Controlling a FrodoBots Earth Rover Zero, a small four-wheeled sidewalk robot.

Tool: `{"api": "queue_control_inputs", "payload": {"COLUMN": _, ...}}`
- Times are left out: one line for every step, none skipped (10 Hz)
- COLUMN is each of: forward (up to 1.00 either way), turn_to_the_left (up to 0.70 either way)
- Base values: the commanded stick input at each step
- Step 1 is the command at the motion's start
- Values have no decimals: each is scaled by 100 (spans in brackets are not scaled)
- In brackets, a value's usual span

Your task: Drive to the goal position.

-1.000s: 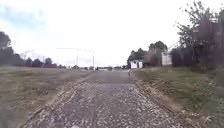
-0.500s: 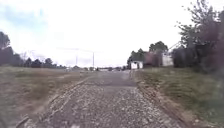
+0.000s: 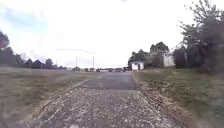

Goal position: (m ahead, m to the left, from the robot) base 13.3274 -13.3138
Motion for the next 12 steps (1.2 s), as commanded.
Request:
{"api": "queue_control_inputs", "payload": {"forward": 60, "turn_to_the_left": 1}}
{"api": "queue_control_inputs", "payload": {"forward": 60, "turn_to_the_left": 1}}
{"api": "queue_control_inputs", "payload": {"forward": 60, "turn_to_the_left": 1}}
{"api": "queue_control_inputs", "payload": {"forward": 60, "turn_to_the_left": 1}}
{"api": "queue_control_inputs", "payload": {"forward": 60, "turn_to_the_left": 1}}
{"api": "queue_control_inputs", "payload": {"forward": 60, "turn_to_the_left": 1}}
{"api": "queue_control_inputs", "payload": {"forward": 60, "turn_to_the_left": 1}}
{"api": "queue_control_inputs", "payload": {"forward": 60, "turn_to_the_left": 1}}
{"api": "queue_control_inputs", "payload": {"forward": 60, "turn_to_the_left": 1}}
{"api": "queue_control_inputs", "payload": {"forward": 60, "turn_to_the_left": 1}}
{"api": "queue_control_inputs", "payload": {"forward": 60, "turn_to_the_left": 1}}
{"api": "queue_control_inputs", "payload": {"forward": 60, "turn_to_the_left": 1}}
